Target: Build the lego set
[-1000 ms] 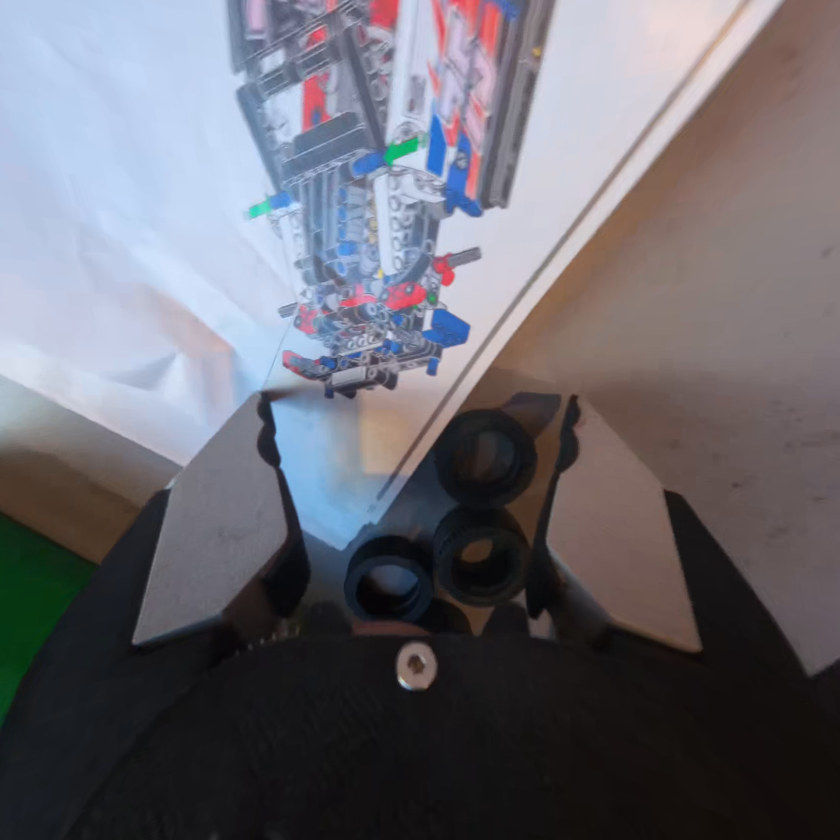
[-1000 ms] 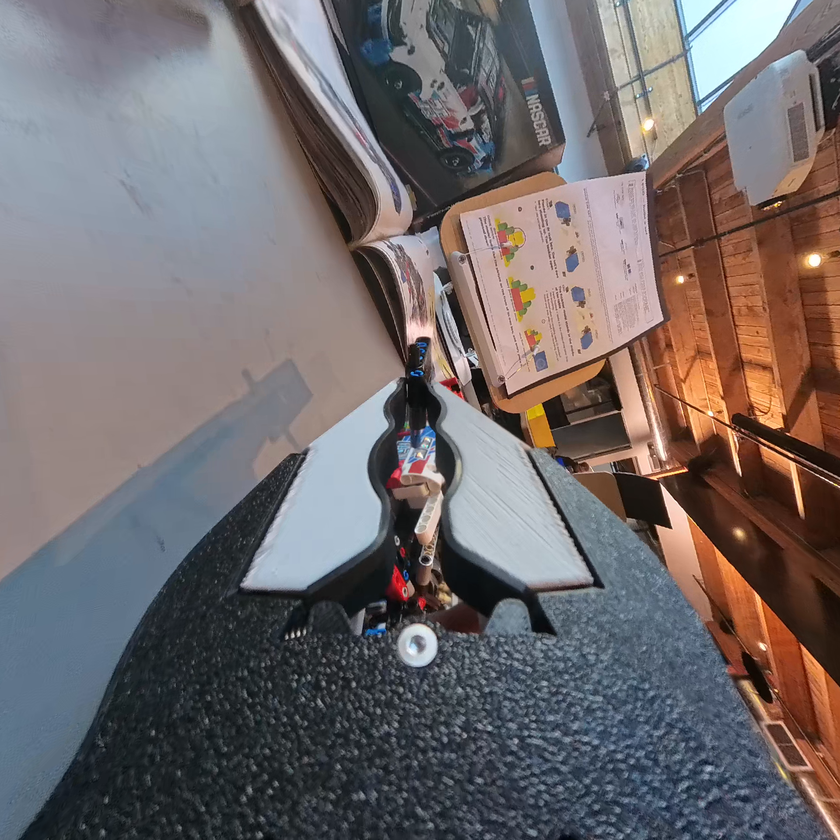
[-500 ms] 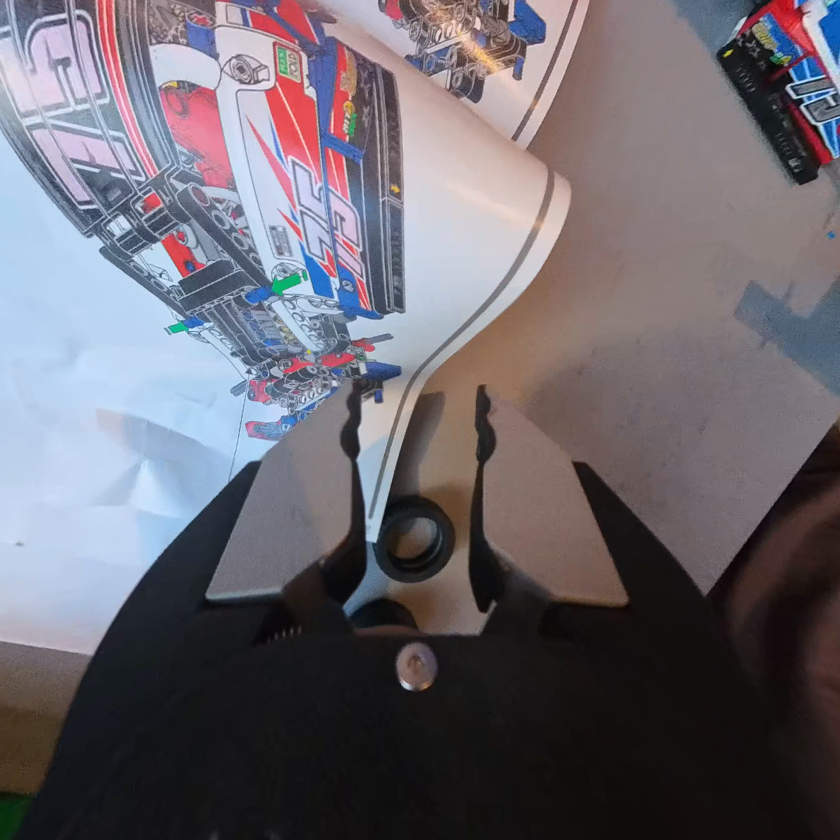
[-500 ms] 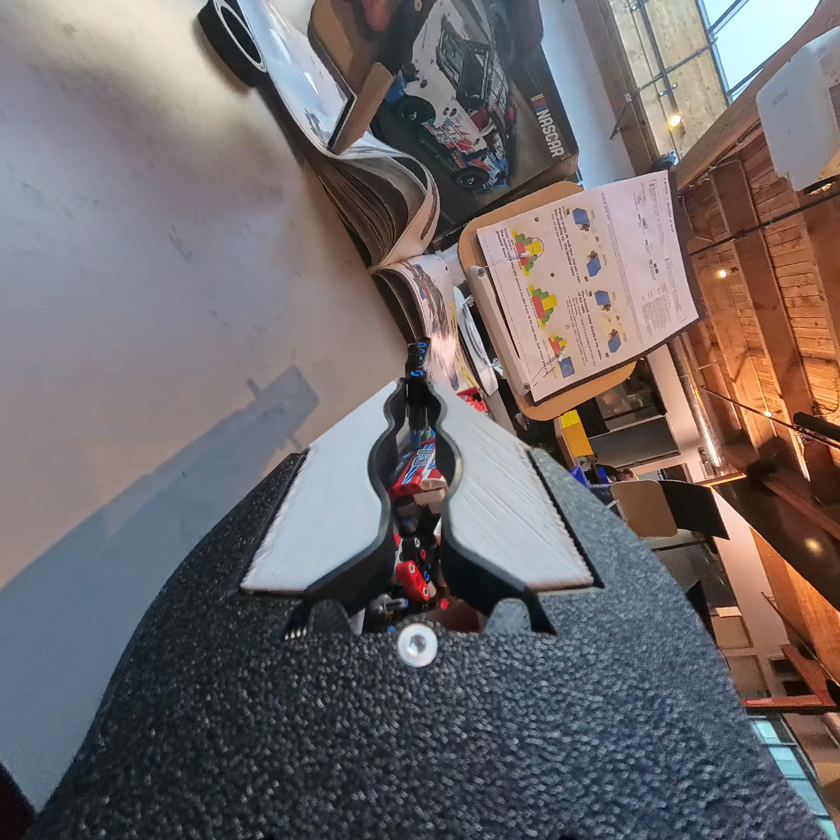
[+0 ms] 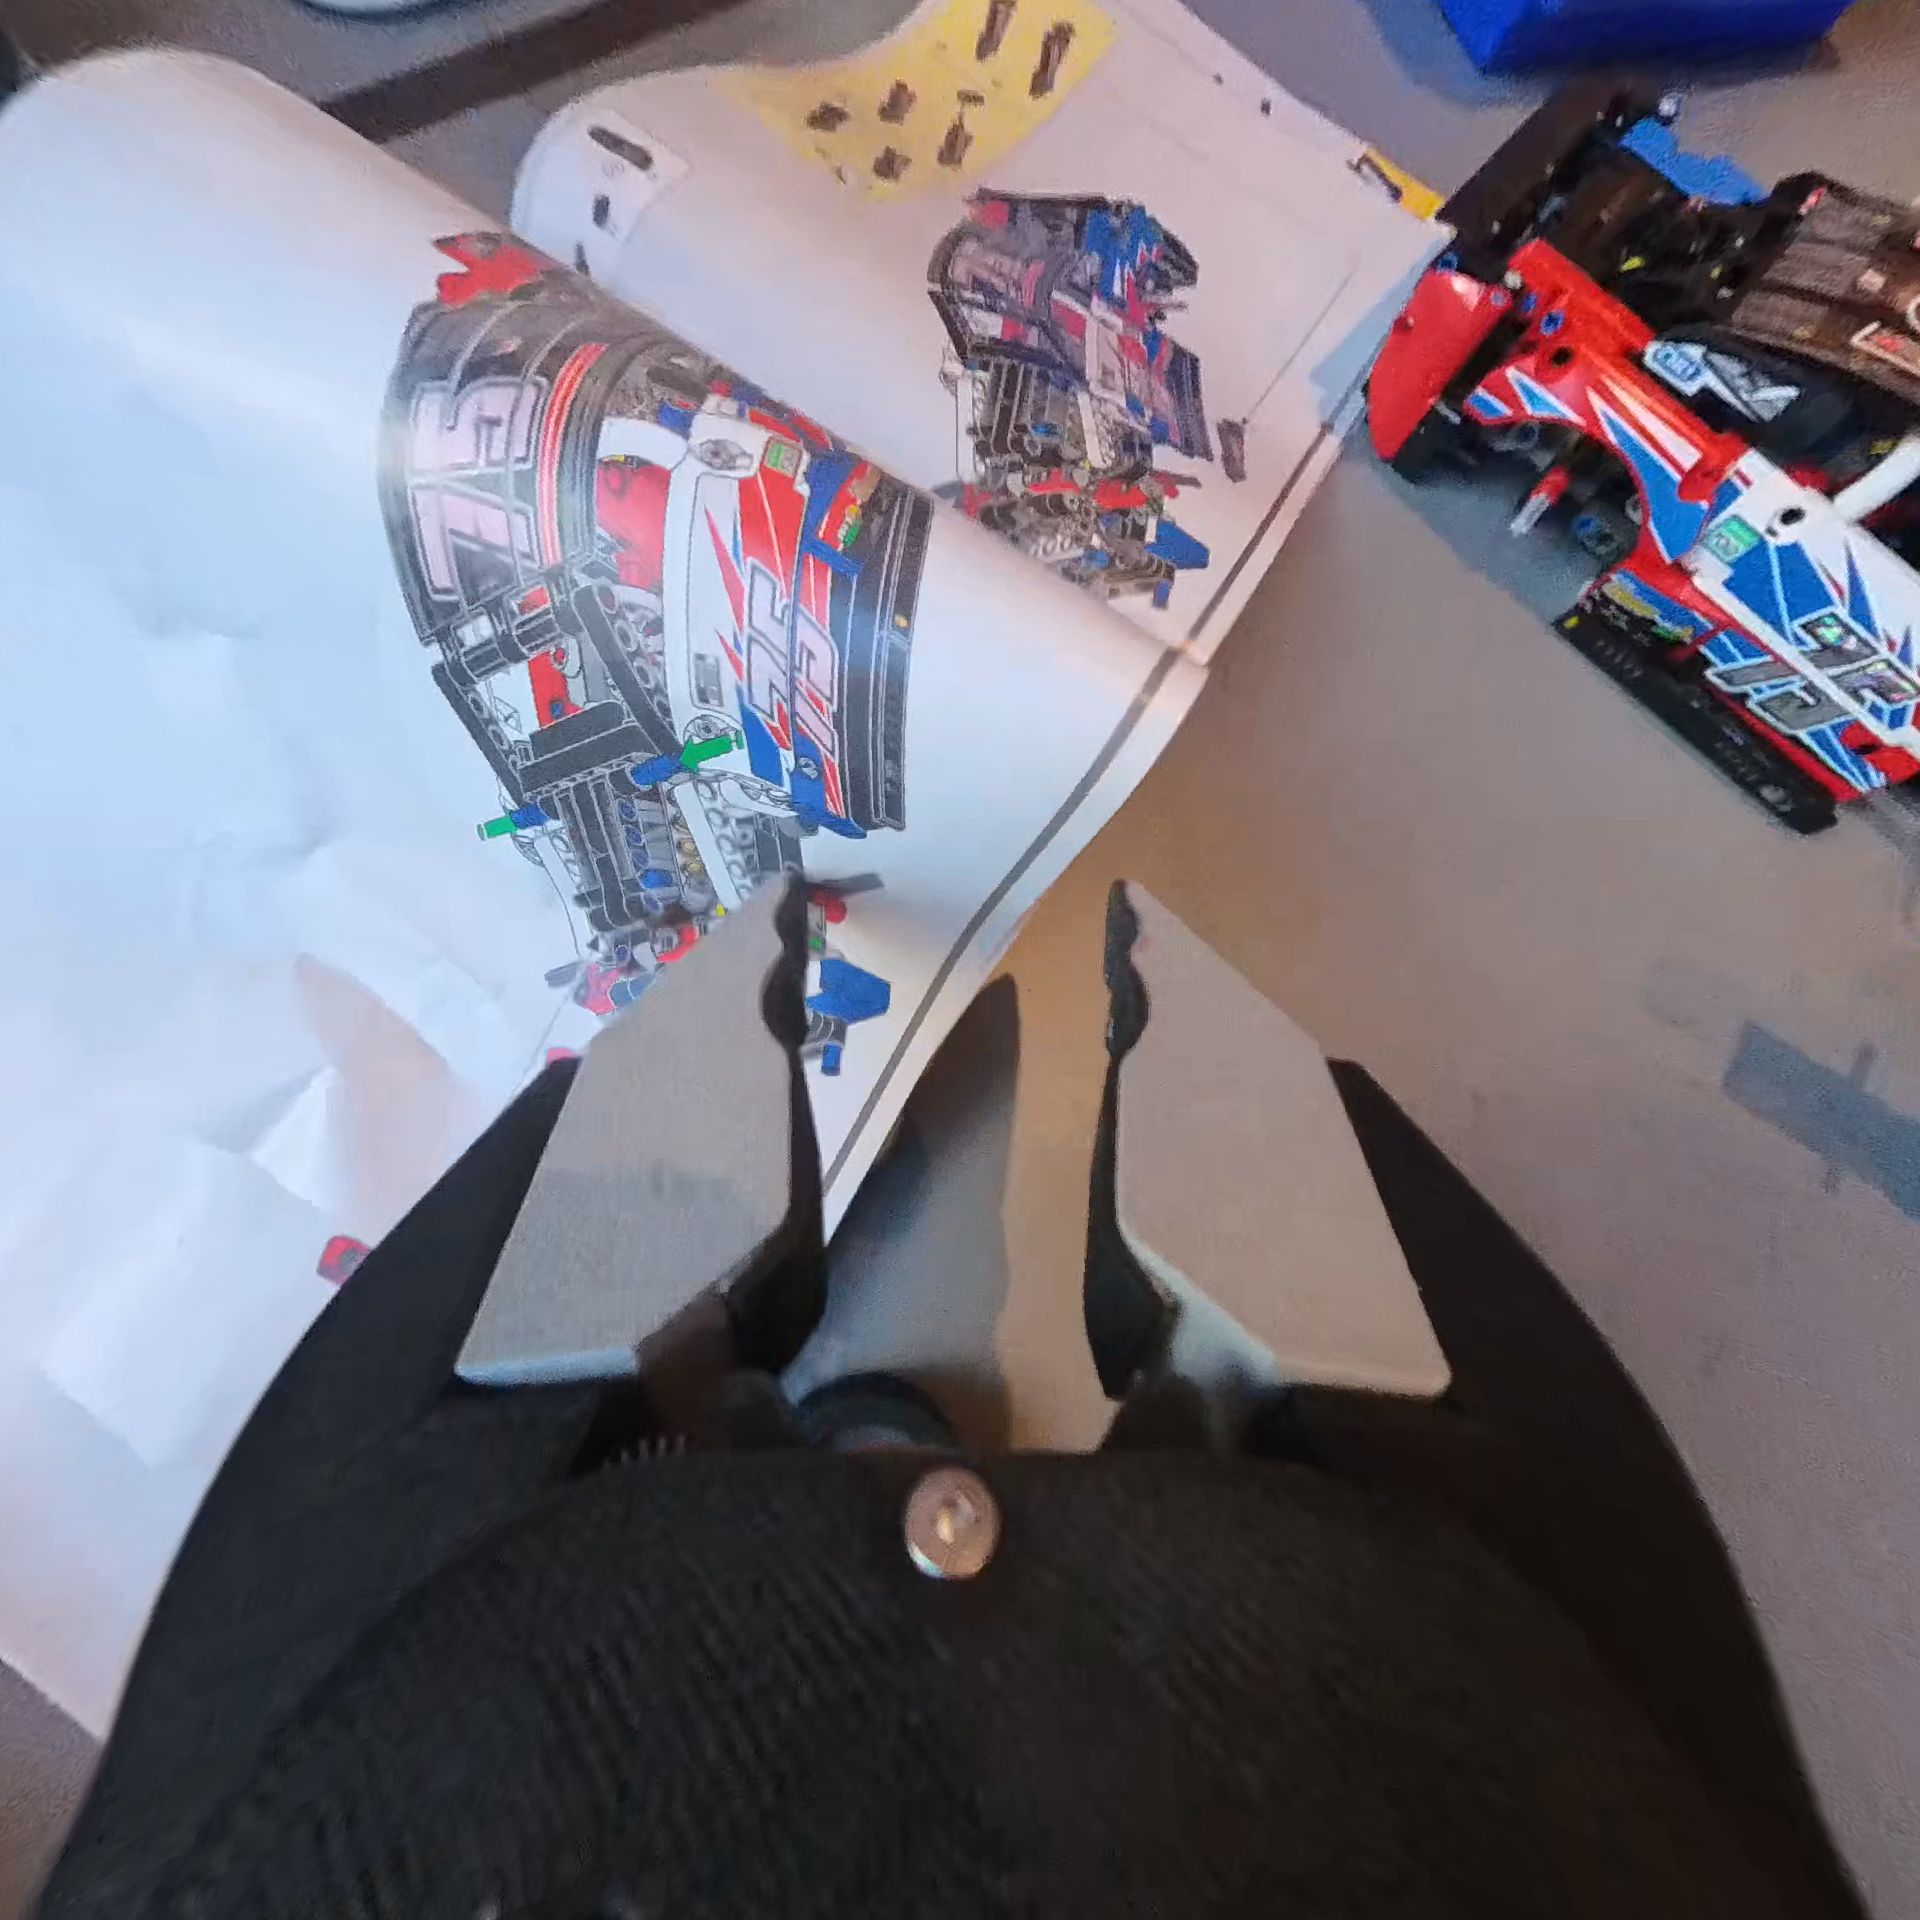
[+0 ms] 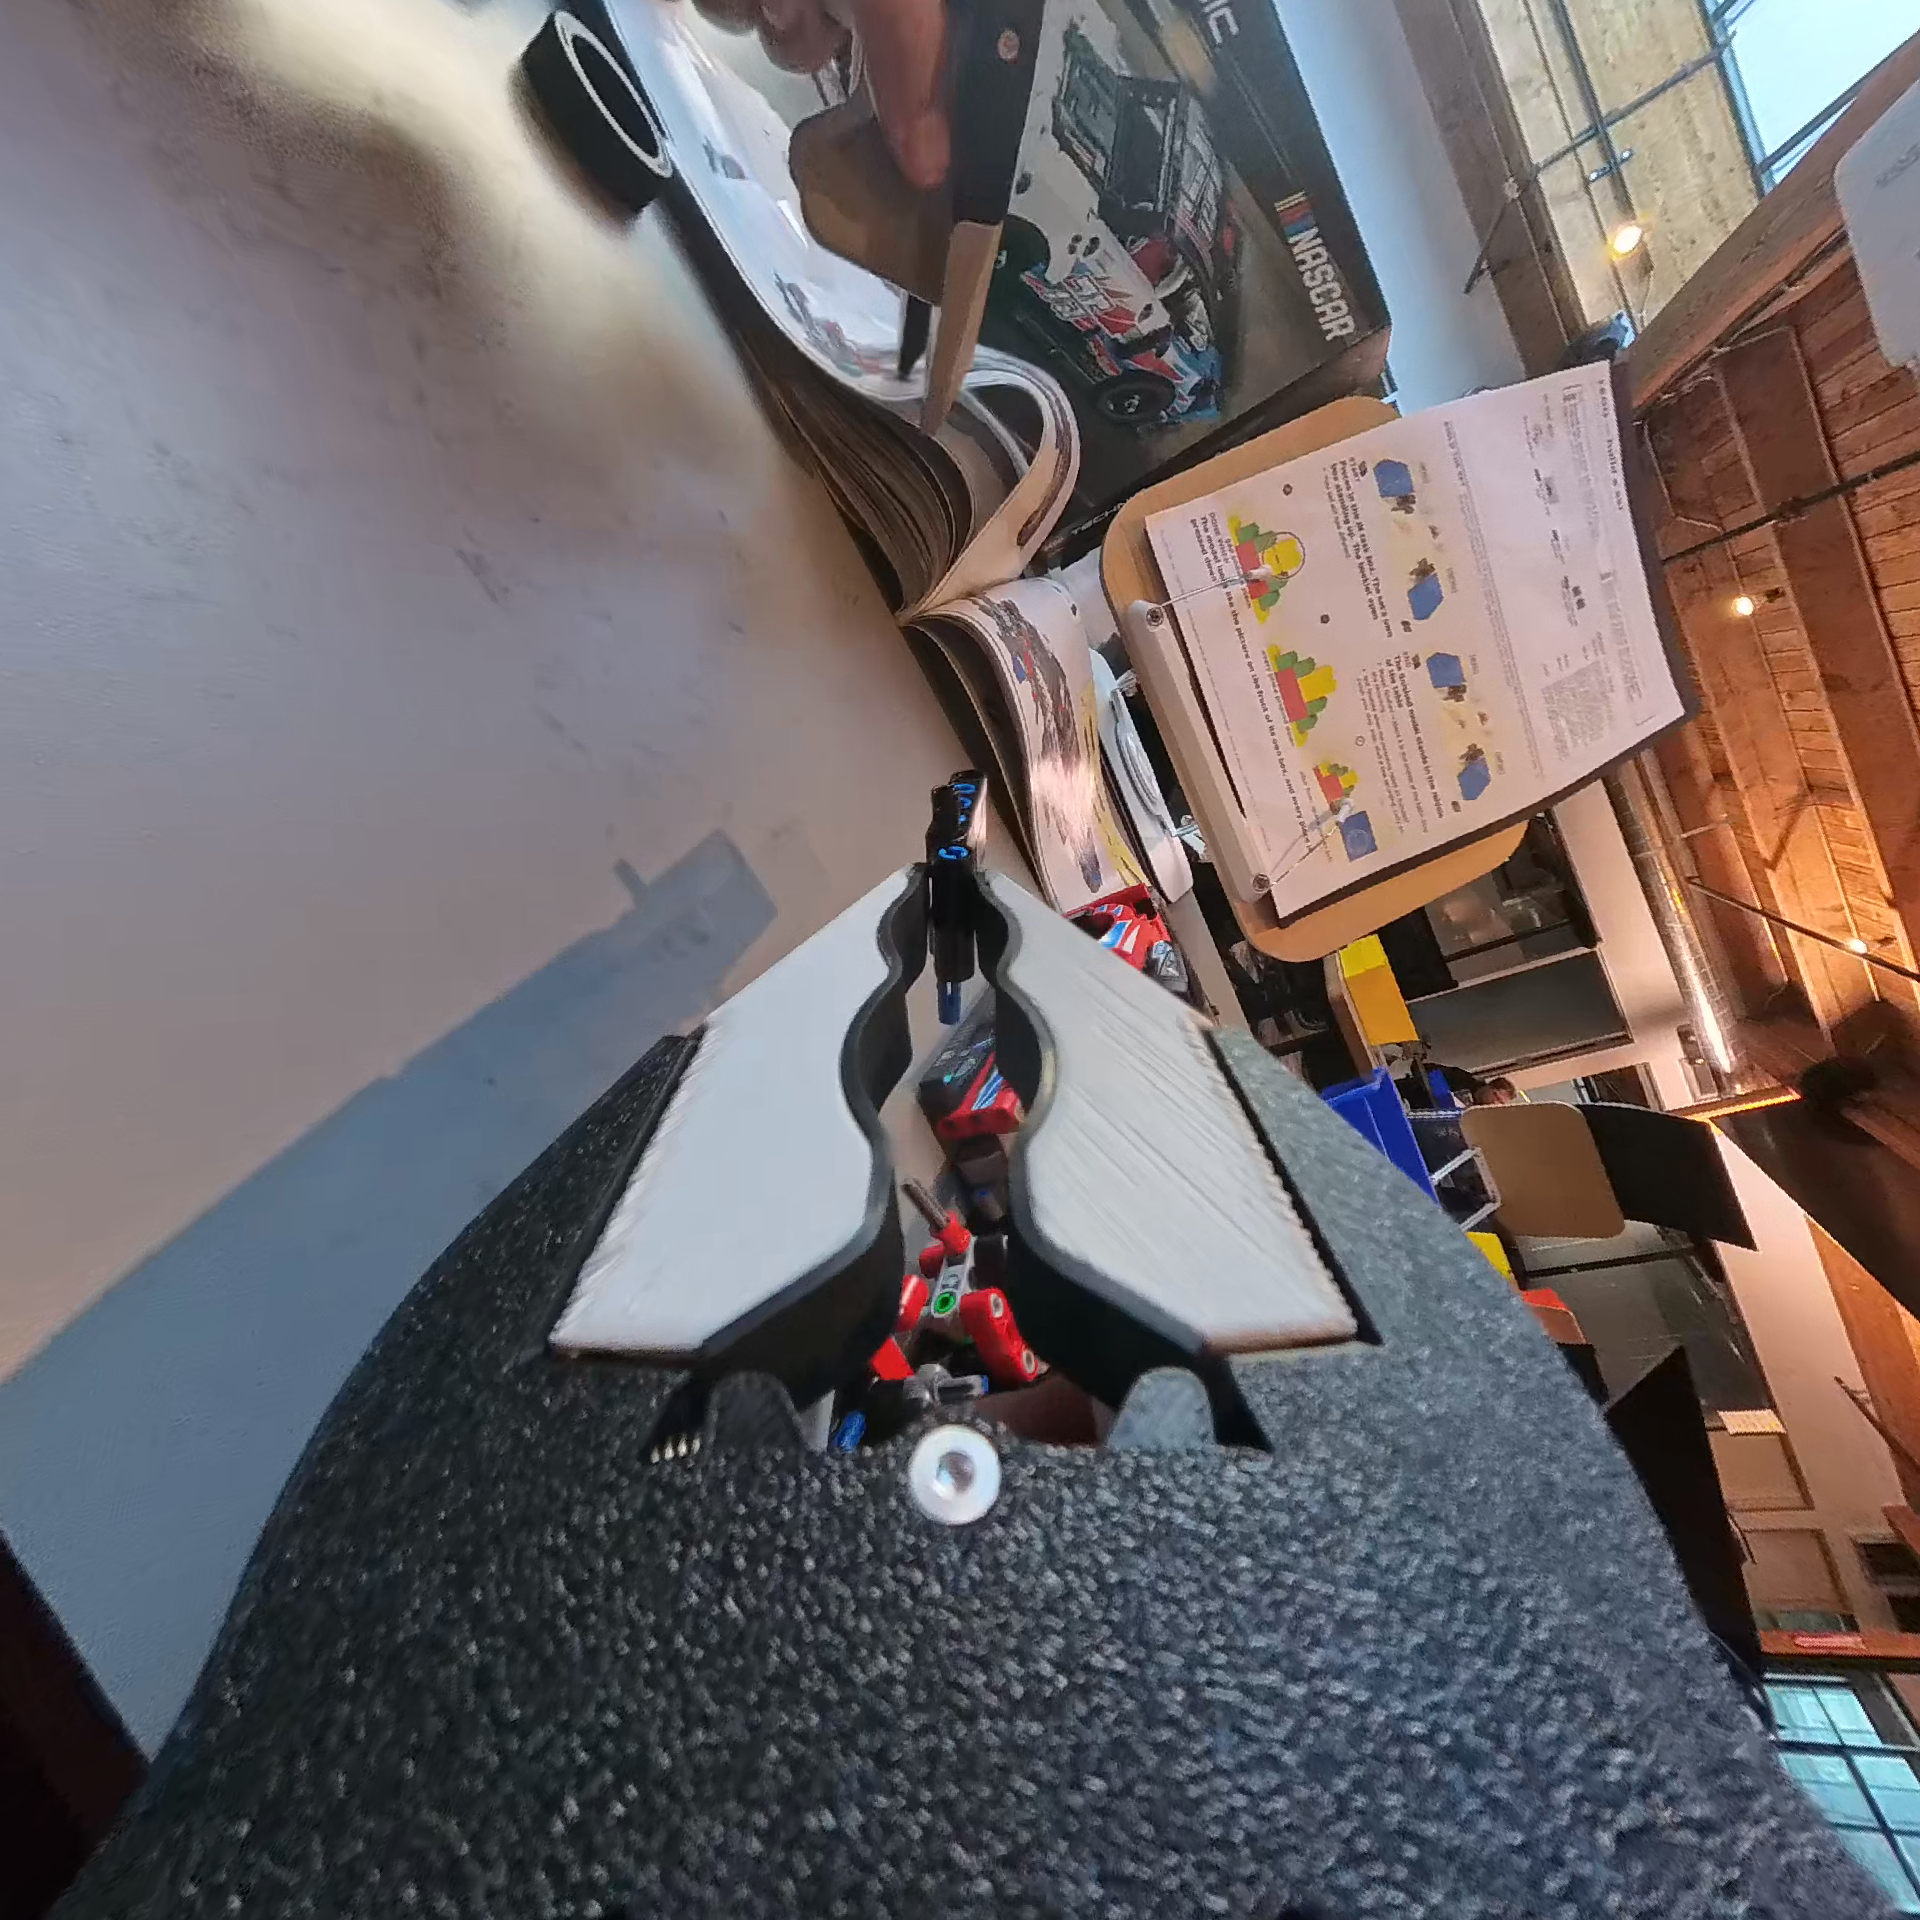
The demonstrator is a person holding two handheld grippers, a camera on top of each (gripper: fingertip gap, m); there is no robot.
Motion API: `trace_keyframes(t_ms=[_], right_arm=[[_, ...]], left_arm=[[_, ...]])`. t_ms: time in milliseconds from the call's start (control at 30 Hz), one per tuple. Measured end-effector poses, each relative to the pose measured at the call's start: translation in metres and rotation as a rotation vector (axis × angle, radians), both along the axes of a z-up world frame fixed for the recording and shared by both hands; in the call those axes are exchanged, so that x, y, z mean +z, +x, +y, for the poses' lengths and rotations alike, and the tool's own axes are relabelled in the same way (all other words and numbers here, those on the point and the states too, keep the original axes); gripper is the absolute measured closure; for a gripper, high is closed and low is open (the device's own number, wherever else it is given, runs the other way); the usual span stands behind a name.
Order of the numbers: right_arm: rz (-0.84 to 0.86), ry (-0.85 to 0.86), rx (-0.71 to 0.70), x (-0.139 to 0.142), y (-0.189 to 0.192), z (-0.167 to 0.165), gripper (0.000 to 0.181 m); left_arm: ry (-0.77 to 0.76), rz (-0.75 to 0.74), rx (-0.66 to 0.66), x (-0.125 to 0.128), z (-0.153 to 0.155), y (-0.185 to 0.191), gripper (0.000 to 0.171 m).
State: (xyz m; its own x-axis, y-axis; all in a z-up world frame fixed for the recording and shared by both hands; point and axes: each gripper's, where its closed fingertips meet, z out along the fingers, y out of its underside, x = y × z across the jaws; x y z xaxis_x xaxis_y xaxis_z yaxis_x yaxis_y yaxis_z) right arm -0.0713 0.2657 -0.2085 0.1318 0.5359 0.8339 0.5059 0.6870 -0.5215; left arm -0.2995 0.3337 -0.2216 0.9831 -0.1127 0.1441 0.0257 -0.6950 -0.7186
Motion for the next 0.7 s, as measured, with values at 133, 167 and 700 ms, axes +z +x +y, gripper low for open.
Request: trace_keyframes(t_ms=[133,167,700], right_arm=[[-0.001,-0.014,-0.004,-0.001,0.001,0.002,0.173],[0.0,-0.017,-0.004,-0.001,0.001,0.002,0.173],[-0.007,-0.031,0.007,-0.005,-0.002,0.0,0.173]], left_arm=[[0.156,0.135,0.098,0.016,0.007,-0.017,0.117],[0.18,0.206,0.119,0.02,0.008,-0.024,0.117],[0.594,0.81,0.06,0.106,0.084,0.002,0.171]])
